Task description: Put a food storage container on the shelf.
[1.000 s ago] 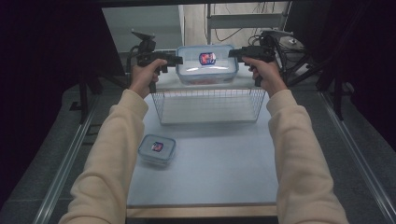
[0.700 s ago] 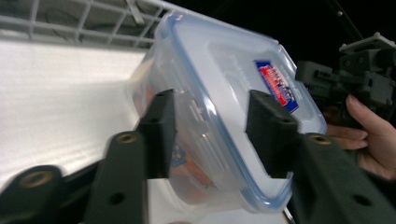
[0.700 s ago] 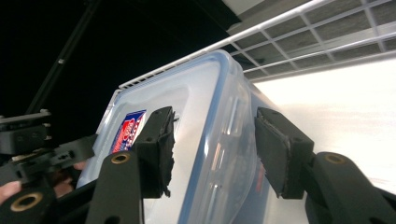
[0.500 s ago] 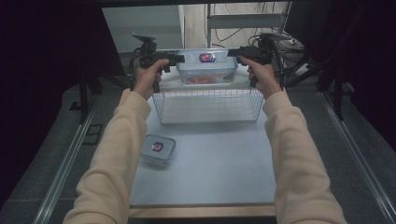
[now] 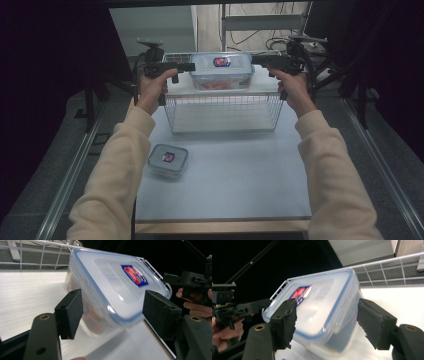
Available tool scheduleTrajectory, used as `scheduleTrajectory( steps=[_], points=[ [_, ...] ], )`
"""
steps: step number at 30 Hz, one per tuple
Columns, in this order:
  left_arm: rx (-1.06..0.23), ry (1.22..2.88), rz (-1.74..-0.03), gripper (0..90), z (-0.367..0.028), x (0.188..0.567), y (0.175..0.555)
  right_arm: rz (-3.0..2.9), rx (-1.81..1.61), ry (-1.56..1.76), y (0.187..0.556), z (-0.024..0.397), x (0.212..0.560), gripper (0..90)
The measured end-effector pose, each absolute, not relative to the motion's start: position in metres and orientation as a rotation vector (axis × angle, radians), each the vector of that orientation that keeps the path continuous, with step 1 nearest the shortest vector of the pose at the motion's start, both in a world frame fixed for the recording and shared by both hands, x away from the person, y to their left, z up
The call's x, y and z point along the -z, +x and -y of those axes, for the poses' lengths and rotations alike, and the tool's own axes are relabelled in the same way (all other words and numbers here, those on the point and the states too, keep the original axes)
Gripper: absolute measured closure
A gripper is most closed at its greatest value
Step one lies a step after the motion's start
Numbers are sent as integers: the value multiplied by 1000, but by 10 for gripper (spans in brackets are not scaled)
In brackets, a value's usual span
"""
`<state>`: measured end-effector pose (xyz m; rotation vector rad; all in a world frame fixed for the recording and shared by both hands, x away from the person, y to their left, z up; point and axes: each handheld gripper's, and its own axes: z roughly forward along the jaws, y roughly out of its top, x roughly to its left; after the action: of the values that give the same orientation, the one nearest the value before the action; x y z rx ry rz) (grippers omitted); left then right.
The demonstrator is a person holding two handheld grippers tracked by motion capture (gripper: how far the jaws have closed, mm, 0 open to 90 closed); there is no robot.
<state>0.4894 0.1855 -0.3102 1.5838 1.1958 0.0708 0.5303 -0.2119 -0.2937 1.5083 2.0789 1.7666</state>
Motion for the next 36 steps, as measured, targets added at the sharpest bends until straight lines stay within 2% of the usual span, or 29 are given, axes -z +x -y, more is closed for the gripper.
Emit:
scheduleTrajectory(
  steps=[5,9,12,16,20,27,32,36],
  points=[
    [-122,1628,-1163,326,-185,311,470,-2104,-1760,1447,513,222,298,330],
    [-196,1674,-1138,337,-179,314,453,-2129,-1706,1357,496,225,302,402],
    [-263,1687,-1132,381,-174,319,439,-2155,-1652,1283,484,224,307,499],
    [-332,1741,-1138,527,-168,328,423,-2188,-1575,1199,473,221,315,659],
    [-294,1792,-1098,678,-163,339,415,-2238,-1496,1134,469,216,325,754],
    [-251,1823,-1081,785,-157,354,414,-2263,-1472,1106,467,209,337,821],
    [-230,1846,-1050,811,-155,367,402,-2275,-1493,1074,458,206,347,865],
    [-222,1859,-1034,796,-153,380,388,-2289,-1526,1042,443,207,358,869]
  ],
)
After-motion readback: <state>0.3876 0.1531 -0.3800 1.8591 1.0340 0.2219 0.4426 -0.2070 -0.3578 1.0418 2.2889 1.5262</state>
